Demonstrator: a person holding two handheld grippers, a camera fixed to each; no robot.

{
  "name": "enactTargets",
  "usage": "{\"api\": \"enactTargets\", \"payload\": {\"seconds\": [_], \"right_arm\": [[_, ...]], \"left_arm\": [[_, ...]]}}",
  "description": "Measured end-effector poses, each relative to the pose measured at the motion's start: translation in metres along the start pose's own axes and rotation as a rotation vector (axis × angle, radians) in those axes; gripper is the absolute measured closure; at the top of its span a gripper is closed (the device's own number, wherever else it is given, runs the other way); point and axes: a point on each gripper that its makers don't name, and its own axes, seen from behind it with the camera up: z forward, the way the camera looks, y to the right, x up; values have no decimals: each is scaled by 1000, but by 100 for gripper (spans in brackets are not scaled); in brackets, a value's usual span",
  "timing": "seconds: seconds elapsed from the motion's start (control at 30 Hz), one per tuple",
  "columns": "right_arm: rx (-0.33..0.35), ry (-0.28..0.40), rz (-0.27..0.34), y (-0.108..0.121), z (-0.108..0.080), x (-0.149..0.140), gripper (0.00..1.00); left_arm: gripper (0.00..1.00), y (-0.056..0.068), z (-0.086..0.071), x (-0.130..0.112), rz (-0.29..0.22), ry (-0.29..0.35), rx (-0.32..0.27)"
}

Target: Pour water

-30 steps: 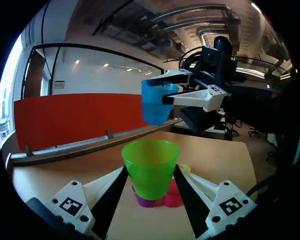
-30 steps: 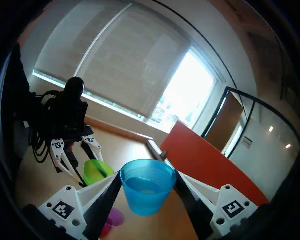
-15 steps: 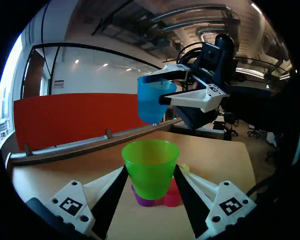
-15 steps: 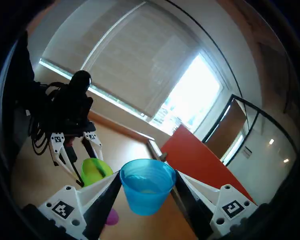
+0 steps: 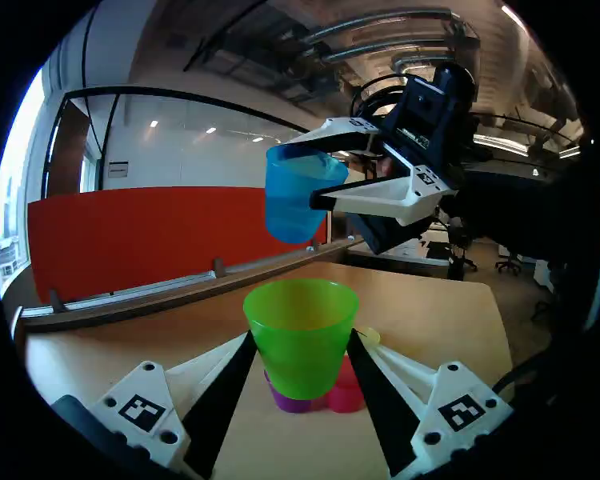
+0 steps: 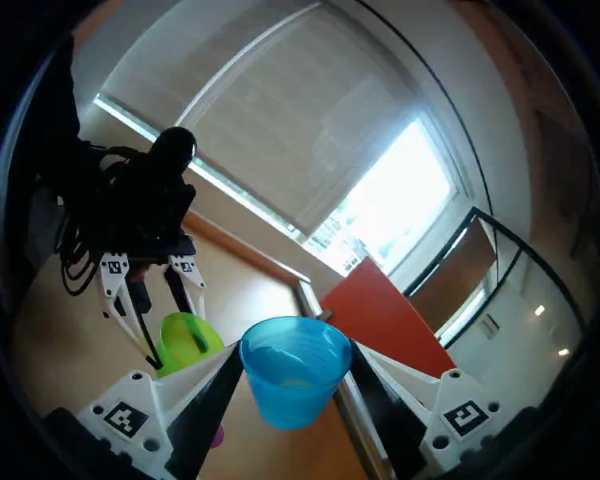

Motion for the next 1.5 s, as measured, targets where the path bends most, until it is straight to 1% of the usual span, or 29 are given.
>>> {"api": "enactTargets", "payload": {"seconds": [0.7, 1.2, 1.5], "right_arm": [[-9, -3, -115, 6, 6, 10, 6], [2, -17, -168, 6, 14, 13, 6], [13, -20, -198, 4, 19, 17, 6]], "left_arm": [[19, -1, 0, 5, -1, 12, 5], [19, -1, -1, 9, 5, 16, 8], [19, -3, -1, 8, 5, 18, 11]]}}
